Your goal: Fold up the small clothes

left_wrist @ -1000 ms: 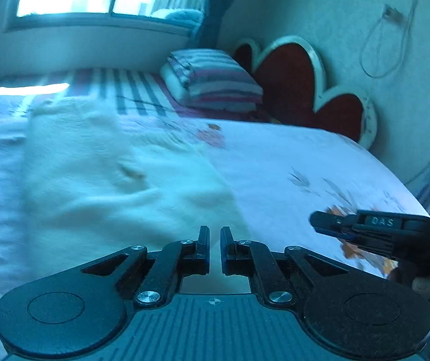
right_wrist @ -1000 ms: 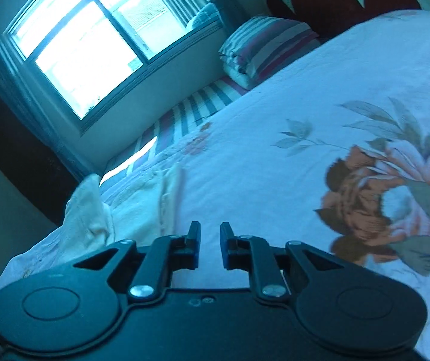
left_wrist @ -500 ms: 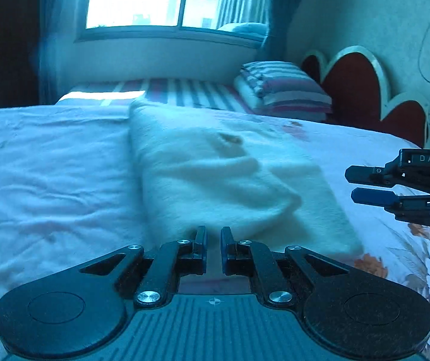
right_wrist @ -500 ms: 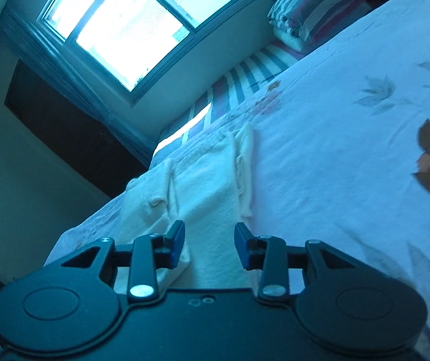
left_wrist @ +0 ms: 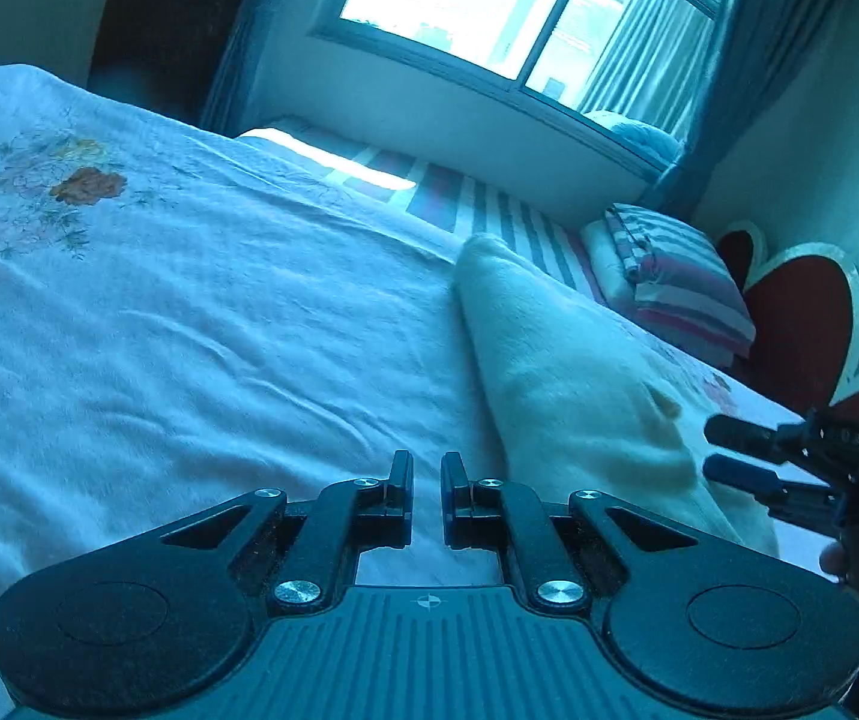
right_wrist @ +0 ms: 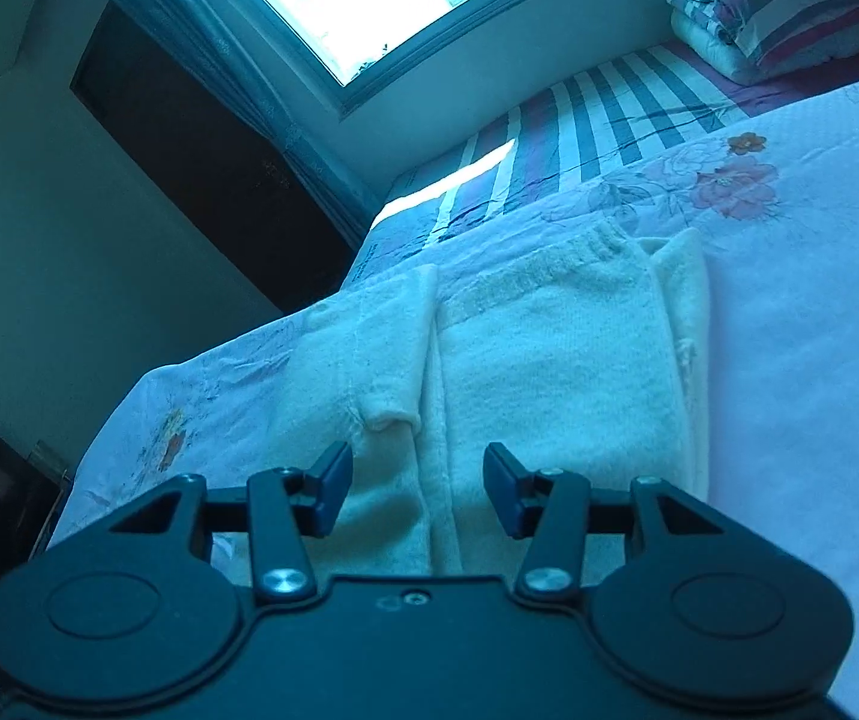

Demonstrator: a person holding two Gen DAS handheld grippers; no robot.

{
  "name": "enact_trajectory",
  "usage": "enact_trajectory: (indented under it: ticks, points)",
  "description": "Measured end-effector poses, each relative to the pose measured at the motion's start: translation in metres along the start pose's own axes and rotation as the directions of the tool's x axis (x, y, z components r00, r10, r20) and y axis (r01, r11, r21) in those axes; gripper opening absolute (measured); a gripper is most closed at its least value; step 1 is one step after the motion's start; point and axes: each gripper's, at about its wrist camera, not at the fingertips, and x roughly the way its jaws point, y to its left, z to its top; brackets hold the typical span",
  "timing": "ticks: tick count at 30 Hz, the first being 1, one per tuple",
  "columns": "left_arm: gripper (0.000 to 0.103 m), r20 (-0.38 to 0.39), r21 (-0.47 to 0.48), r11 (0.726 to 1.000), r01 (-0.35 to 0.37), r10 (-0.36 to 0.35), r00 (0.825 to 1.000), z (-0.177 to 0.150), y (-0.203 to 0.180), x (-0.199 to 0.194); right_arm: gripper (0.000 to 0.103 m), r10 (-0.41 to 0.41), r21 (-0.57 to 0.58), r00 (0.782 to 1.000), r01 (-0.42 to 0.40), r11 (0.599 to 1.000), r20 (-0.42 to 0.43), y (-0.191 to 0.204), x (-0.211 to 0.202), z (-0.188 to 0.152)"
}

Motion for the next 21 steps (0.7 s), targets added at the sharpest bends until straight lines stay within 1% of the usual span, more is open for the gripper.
enact_trajectory:
  ticks: [2, 5, 8, 10, 11, 12, 13, 14, 16, 18, 20, 21]
  points:
    - [0.007, -0.026, -0.034, 0.999, -0.010, 0.009, 1.000, 0.011, 0.013, 0.018, 0.049, 0.021, -0.004, 0.999, -0.021, 1.000, -0.028, -0.001, 0.010, 0.002]
    - [0.007, -0.126, -0.108, 0.993, 0.039, -0.053, 0.991, 0.022, 0.027, 0.046, 0.049, 0.062, -0.043, 0.995, -0.066, 0.997, -0.082, 0.003, 0.025, 0.005]
    - [0.007, -0.159, -0.111, 0.989, 0.099, -0.116, 0.980, 0.027, 0.022, 0.064, 0.050, 0.081, -0.069, 0.990, -0.089, 0.994, -0.112, 0.005, 0.039, 0.009]
    - [0.007, -0.175, -0.118, 0.986, 0.122, -0.141, 0.974, 0.028, 0.019, 0.071, 0.051, 0.133, -0.047, 0.982, -0.140, 0.989, -0.133, 0.003, 0.044, 0.011]
    - [0.007, -0.179, -0.116, 0.985, 0.126, -0.146, 0.973, 0.029, 0.018, 0.074, 0.048, 0.157, -0.035, 0.977, -0.164, 0.986, -0.145, 0.002, 0.046, 0.012]
    - [0.007, -0.179, -0.113, 0.986, 0.126, -0.145, 0.973, 0.029, 0.015, 0.077, 0.046, 0.160, -0.030, 0.975, -0.166, 0.986, -0.155, 0.002, 0.049, 0.013]
    - [0.007, -0.179, -0.109, 0.985, 0.130, -0.149, 0.973, 0.029, 0.013, 0.079, 0.037, 0.154, -0.034, 0.975, -0.161, 0.986, -0.162, 0.004, 0.051, 0.013]
    - [0.007, -0.179, -0.105, 0.985, 0.136, -0.153, 0.972, 0.029, 0.011, 0.081, 0.010, 0.138, -0.047, 0.977, -0.147, 0.988, -0.162, 0.006, 0.051, 0.013]
    - [0.007, -0.173, -0.084, 0.987, 0.134, -0.147, 0.974, 0.030, 0.003, 0.083, 0.010, 0.129, -0.084, 0.984, -0.140, 0.987, -0.127, 0.011, 0.044, 0.014]
    - [0.007, -0.158, -0.066, 0.987, 0.150, -0.159, 0.975, 0.032, -0.006, 0.081, 0.009, 0.121, -0.146, 0.990, -0.131, 0.980, -0.073, 0.024, 0.024, 0.013]
    - [0.007, -0.153, -0.043, 0.985, 0.169, -0.173, 0.973, 0.036, -0.016, 0.082, 0.009, 0.112, -0.160, 0.993, -0.115, 0.980, -0.027, 0.032, -0.001, 0.012]
    - [0.007, -0.153, -0.029, 0.982, 0.185, -0.187, 0.970, 0.037, -0.024, 0.082, 0.009, 0.090, -0.164, 0.996, -0.090, 0.982, -0.010, 0.034, -0.015, 0.010]
